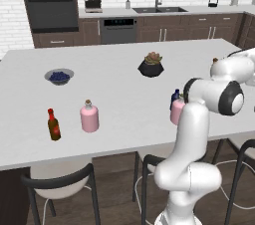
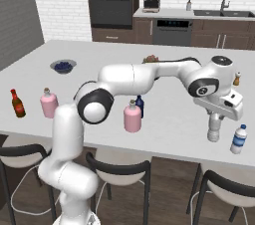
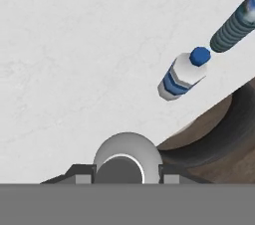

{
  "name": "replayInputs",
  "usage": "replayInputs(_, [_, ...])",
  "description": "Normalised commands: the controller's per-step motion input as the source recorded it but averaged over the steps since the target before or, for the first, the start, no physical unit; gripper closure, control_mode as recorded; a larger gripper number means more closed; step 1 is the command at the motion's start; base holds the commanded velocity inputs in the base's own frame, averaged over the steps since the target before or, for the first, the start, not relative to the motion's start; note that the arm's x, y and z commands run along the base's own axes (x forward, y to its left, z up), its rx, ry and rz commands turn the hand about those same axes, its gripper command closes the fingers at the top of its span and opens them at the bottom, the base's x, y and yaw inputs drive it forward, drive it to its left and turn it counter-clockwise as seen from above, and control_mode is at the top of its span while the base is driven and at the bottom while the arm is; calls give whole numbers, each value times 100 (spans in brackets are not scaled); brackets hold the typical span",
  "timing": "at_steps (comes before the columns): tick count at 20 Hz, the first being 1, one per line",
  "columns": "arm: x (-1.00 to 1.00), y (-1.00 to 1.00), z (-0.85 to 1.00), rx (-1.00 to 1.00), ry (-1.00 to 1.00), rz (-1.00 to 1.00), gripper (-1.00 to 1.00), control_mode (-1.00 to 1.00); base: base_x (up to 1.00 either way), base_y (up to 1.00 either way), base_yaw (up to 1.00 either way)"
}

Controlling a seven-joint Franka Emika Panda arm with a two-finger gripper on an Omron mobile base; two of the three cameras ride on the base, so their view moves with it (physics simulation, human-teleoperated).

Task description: Move the plastic bottles in the middle to the plastics group, and the glass bottles in the middle to the glass group.

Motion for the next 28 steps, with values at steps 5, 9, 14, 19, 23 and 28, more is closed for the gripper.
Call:
replayInputs(5, [0,3,-22,0,-1,0,100,-100,0,0,0])
replayInputs(9, [0,5,-47,0,-6,0,100,-100,0,0,0])
replayInputs(14, [1,0,-30,0,-3,0,100,-100,0,0,0])
replayInputs(19, [3,0,-19,-2,-1,0,100,-100,0,0,0])
replayInputs(23, [3,0,-36,-2,-2,0,100,-100,0,0,0])
replayInputs(28, [6,0,-34,0,-2,0,100,-100,0,0,0])
